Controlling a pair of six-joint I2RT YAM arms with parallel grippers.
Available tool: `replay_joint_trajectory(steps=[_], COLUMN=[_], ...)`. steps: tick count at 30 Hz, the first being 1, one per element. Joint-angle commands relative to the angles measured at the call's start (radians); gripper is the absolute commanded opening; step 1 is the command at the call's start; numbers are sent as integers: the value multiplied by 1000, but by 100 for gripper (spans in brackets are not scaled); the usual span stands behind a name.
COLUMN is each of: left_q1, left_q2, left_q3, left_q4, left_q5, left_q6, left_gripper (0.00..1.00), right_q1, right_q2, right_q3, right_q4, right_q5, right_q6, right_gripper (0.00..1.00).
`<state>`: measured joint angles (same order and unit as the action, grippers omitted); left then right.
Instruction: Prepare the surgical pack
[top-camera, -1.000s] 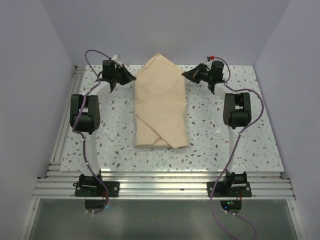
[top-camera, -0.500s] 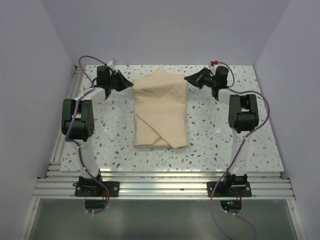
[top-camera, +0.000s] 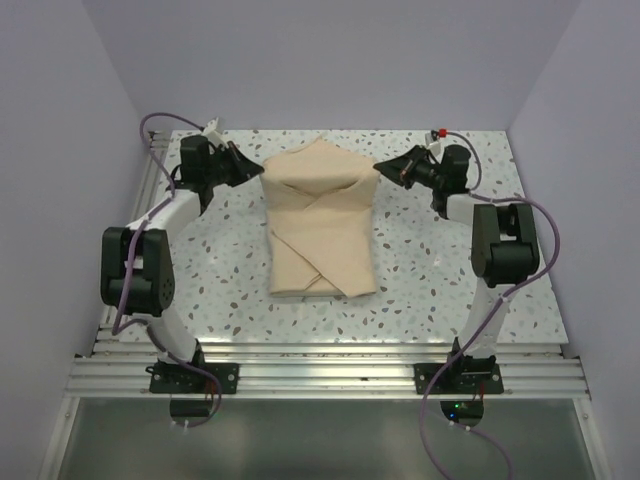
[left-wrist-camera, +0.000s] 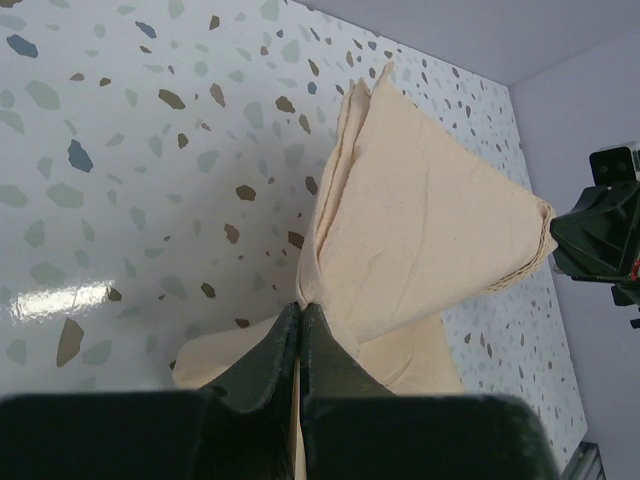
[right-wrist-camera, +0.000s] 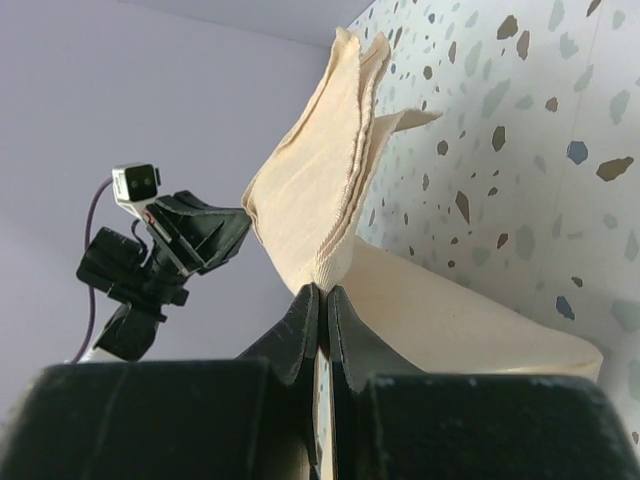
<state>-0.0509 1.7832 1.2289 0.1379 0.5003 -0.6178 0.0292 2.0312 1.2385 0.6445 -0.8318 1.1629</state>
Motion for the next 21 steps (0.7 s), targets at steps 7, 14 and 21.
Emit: replay_joint_trajectory(steps=[7,14,21], left_q1=[-29,-47,-60], left_q2=[-194,-312,-392], left_q3=[-137,-201,-302], left_q4=[25,-43,-84], left_q5=[-29,-66,-77], left_q6=[3,20,29], left_gripper=[0,0,0], right_q1=[-18,-18,-18], right_q2=[-213,-340,-446], right_q3=[-158,-201,-260], right_q4=[67,-115,-339], right_q5=[-27,-27,5], right_q6=[-31,-160,-315], right_gripper=[0,0,0])
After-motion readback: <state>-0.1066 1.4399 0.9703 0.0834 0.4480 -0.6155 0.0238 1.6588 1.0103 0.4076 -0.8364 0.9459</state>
